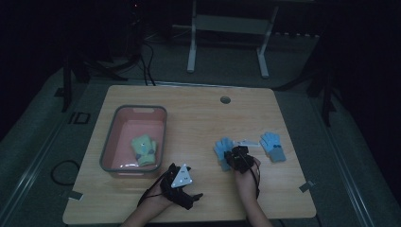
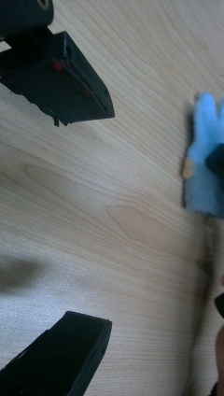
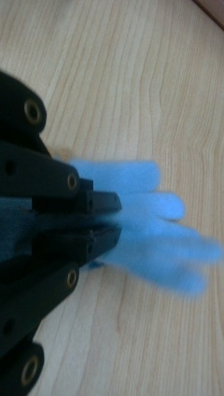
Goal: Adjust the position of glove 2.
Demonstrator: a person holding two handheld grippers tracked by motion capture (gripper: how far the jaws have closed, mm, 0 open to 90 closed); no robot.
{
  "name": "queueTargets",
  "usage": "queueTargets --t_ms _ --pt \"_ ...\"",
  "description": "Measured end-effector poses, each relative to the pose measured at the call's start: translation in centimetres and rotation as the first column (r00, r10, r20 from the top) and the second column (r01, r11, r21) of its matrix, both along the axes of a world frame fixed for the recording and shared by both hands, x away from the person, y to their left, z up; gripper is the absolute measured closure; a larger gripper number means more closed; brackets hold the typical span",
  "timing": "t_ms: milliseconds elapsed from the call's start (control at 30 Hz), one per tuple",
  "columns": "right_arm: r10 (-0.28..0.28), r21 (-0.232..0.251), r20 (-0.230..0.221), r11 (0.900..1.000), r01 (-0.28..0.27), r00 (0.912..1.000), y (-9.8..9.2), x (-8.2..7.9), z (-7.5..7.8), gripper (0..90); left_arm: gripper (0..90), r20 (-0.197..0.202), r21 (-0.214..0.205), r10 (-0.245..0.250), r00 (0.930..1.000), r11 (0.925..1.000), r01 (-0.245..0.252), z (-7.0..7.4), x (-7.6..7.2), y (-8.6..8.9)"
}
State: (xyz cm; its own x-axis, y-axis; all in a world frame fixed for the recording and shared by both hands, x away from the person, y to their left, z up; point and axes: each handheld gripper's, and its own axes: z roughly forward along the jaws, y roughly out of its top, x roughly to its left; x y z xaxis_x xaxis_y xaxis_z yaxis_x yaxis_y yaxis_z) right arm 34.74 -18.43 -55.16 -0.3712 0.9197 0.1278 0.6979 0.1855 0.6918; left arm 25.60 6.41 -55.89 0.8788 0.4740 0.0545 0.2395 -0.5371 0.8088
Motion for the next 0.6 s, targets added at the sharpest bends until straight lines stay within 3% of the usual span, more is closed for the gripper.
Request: queueTargets --t_ms 167,400,600 --pt "0.015 -0.014 0.012 0.9998 -0.015 0.9998 0.4 -0.1 0.5 66.8 2.3 -0.003 -0.004 0.000 1.0000 1.0000 0.000 -0.1 0.0 0.0" --pt "0.066 -0.012 0.063 0.9978 -0.065 0.9958 -0.3 -0.3 2.5 55.1 2.3 -0.004 -0.005 -0.005 1.0000 1.0000 0.005 -0.1 0.0 0.0" --pt "0.119 -0.040 0.092 0.9925 -0.116 0.9886 -2.3 0.0 3.8 57.6 2.3 -0.005 -0.009 -0.005 1.0000 0.9999 0.005 -0.1 0.0 0.0"
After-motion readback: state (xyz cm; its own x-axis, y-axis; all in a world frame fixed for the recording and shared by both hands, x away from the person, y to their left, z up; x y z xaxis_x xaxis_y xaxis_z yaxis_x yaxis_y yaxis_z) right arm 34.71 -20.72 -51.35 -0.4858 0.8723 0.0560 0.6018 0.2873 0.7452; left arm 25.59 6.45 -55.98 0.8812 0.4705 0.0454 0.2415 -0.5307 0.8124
